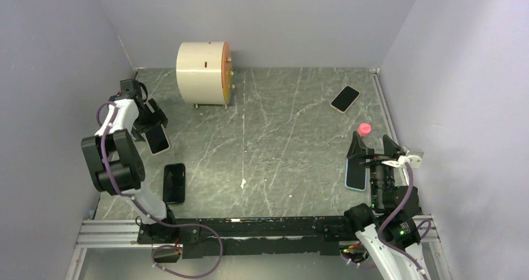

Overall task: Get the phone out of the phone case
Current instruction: Pick up the phone at the center of the board.

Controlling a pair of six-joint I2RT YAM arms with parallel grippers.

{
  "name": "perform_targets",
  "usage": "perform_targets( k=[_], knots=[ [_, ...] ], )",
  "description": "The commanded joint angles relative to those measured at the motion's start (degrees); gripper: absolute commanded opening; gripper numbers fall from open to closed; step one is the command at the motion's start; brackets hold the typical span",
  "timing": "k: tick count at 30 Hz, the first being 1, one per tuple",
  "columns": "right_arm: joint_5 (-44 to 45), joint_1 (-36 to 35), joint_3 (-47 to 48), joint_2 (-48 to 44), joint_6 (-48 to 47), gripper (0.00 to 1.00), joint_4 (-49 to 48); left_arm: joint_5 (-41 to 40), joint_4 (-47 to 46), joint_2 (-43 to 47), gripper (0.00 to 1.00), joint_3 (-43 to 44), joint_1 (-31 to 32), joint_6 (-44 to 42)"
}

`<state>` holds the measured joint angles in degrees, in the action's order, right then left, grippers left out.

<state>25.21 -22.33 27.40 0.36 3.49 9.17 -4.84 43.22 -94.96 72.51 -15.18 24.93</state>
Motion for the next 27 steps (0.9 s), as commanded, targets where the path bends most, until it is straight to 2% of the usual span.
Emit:
perform_targets(
  k=[1, 8, 14, 27],
  knots=[
    [0.14, -1.10, 1.46, -8.64, -1.07, 0.99, -1.45, 1.04, 1.02, -6.37, 0.94, 4.72, -1.77, -4.99],
    [0.92, -3.06, 0.53, -8.70, -1.51, 0.99, -2.71, 1.74, 0.43, -11.09, 0.94, 6.21, -3.16, -6.71],
    [1.01, -4.22, 0.13, -8.72, -1.64, 0.99, -3.18, 8.03, -1.55, -12.71, 0.94, 6.12, -3.26, -7.01],
    [1.15, -4.48, 0.02, -8.71, -1.84, 0.99, -3.37, 1.50, 1.86, -20.34, 0.94, 12.32, -3.43, -5.03]
  ],
)
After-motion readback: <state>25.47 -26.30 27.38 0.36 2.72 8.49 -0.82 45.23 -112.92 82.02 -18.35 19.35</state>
